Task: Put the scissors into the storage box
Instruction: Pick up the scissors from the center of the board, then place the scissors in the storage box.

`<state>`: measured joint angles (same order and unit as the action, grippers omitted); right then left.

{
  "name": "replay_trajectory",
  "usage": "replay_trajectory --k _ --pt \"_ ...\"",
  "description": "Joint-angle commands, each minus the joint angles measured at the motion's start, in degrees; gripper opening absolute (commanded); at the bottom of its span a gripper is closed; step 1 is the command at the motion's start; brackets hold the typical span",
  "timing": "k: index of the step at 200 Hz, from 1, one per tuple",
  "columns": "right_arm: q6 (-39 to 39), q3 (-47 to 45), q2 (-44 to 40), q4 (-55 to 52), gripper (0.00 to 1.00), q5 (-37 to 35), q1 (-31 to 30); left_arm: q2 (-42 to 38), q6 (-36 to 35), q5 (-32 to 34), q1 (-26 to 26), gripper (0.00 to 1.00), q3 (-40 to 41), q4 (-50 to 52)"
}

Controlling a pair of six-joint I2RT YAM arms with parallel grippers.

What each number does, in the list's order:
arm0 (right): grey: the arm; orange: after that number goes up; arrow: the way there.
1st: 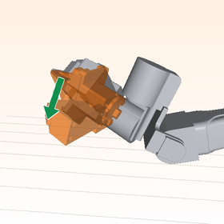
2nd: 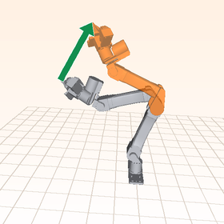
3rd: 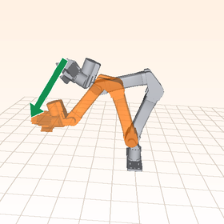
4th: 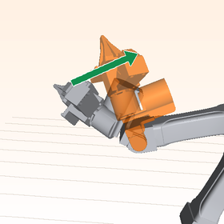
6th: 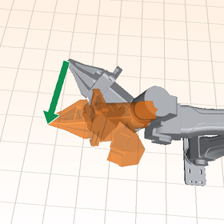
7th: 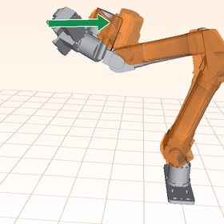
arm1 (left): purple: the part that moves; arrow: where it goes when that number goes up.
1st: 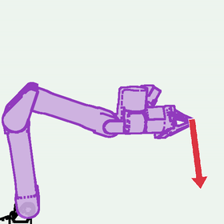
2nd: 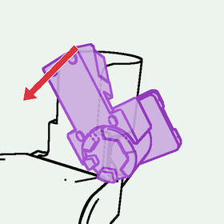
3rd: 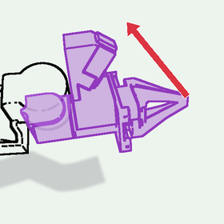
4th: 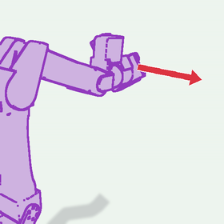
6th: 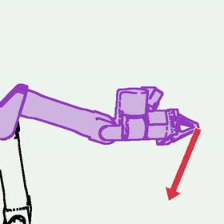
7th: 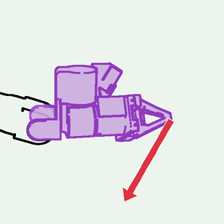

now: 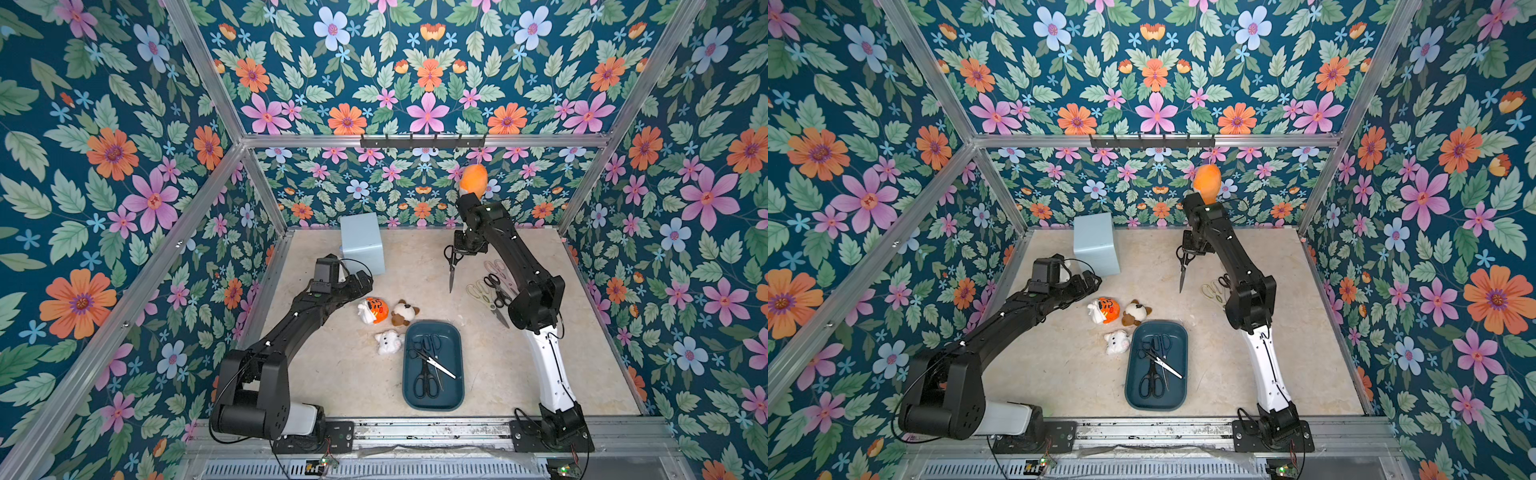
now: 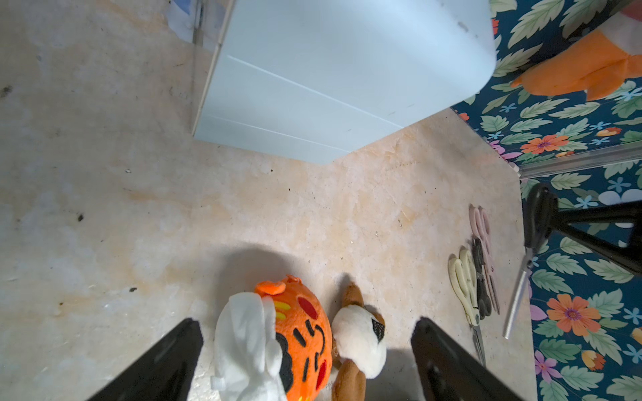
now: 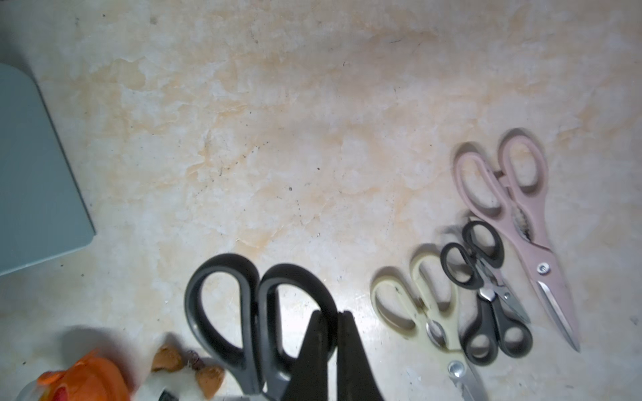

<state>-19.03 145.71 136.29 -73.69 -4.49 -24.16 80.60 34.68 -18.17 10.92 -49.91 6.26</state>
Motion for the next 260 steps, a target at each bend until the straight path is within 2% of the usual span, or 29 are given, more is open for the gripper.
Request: replay_trajectory --k 1,44,66,120,149,182,260 --pt "-2.16 -8.15 -6.50 0.96 0.00 0.60 -2.15 0.84 0.08 -0.74 -0.01 0.99 -1.47 -1.02" --pt "-7.10 -32.54 -22.70 9.22 0.00 0.96 -9.47 1.09 1.39 -1.79 0.68 0.99 -2.64 -3.19" --pt "-10.58 -41.99 -29.41 11.78 0.00 0.17 -14.56 0.14 1.42 -1.78 1.45 0.99 -2.48 -3.19" --pt "-21.04 -60.55 -37.72 21.77 0.00 -0.51 -27.47 -3.86 1.85 -0.28 2.53 0.99 -0.13 -2.27" --pt "-23.60 -65.91 -37.45 25.48 0.00 -0.54 -30.86 -6.00 1.88 0.71 2.65 0.99 0.86 -0.89" --pt "-25.70 -69.63 -36.37 28.24 0.00 0.86 -31.39 -7.33 2.61 1.30 2.88 0.99 1.74 -0.29" --pt "-26.67 -67.41 -30.56 22.94 0.00 0.46 -31.40 -5.90 3.39 1.74 4.26 0.99 1.66 -0.99"
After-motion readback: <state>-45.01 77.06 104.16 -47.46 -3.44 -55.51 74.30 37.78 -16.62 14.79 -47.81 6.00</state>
